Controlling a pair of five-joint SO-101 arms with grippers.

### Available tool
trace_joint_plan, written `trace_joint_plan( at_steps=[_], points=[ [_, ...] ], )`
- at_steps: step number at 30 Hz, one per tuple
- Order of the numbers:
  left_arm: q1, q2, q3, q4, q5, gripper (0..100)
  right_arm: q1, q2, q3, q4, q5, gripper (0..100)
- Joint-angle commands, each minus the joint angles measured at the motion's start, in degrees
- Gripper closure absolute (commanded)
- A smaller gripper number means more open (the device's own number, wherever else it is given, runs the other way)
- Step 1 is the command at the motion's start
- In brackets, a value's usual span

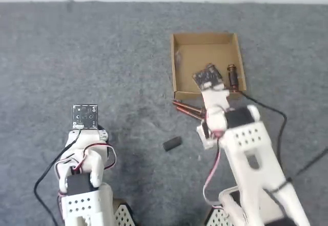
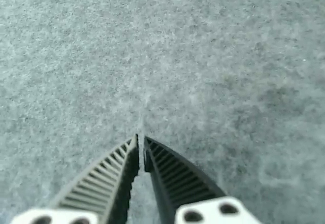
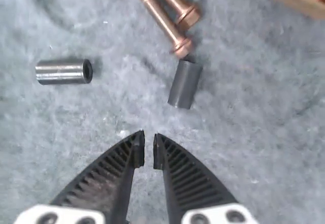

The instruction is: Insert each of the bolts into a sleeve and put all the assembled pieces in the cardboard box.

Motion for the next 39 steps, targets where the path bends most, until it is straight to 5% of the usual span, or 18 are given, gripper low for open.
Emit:
trace_joint_plan(
  at_steps=[1,13,19,27,39],
  points=[
    [-0.3,-0.9,-0.7,0.1,-0.8,99,0.0,-7.5,3.4,-1.7,0.4,98.9],
    [-0.3,-0.9,-0.7,0.1,-0.8,99,0.0,-4.0,5.1,-5.9,0.1,98.6],
    [-0.3,-0.9,-0.7,-0.1,-0.8,99,1.6,2.5,5.8,-9.6,-1.8,87.6],
    [-0.3,-0.9,-0.7,-0.2,-0.8,99,3.0,10.2,5.7,-17.2,-1.8,87.1],
    [-0.3,-0.9,-0.7,-0.2,-0.8,99,8.0,21.8,5.5,-28.4,5.0,87.1]
  ],
)
